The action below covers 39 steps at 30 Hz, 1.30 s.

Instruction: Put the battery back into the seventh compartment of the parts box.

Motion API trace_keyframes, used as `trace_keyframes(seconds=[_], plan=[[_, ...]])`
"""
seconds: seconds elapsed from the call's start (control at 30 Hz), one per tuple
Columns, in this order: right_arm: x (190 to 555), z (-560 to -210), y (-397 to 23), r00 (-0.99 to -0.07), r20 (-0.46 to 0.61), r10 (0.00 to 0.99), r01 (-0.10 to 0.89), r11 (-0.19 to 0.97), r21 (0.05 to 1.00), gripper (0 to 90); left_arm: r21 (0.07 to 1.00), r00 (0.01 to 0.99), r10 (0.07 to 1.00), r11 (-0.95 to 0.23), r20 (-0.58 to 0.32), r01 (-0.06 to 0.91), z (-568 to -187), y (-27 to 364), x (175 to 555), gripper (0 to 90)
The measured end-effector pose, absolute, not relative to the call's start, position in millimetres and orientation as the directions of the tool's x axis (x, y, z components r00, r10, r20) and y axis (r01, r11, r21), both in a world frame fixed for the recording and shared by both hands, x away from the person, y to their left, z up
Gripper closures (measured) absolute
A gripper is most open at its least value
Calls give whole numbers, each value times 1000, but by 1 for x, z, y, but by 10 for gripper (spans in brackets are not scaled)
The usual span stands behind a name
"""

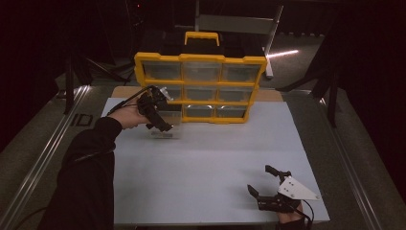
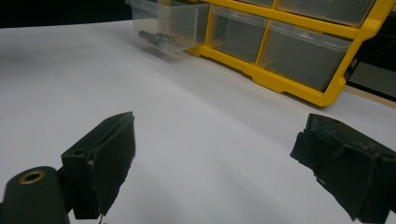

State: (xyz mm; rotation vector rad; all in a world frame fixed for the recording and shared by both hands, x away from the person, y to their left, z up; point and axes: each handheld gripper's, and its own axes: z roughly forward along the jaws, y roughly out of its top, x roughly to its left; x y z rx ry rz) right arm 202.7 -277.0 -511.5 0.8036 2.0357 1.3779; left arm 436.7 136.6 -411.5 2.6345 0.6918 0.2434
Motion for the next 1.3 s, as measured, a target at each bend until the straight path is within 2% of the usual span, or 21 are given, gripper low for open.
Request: trace_keyframes(seconds=[0.83,1.3], plan=[[202,-511,-275,-674,-107,731,172,296,939,104,508,882,469,-771,46,384,-404,139,401,0],[202,-510,-275,-673,-110,732,168,296,940,104,547,869,494,-737,37,396,-409,151,374,0]])
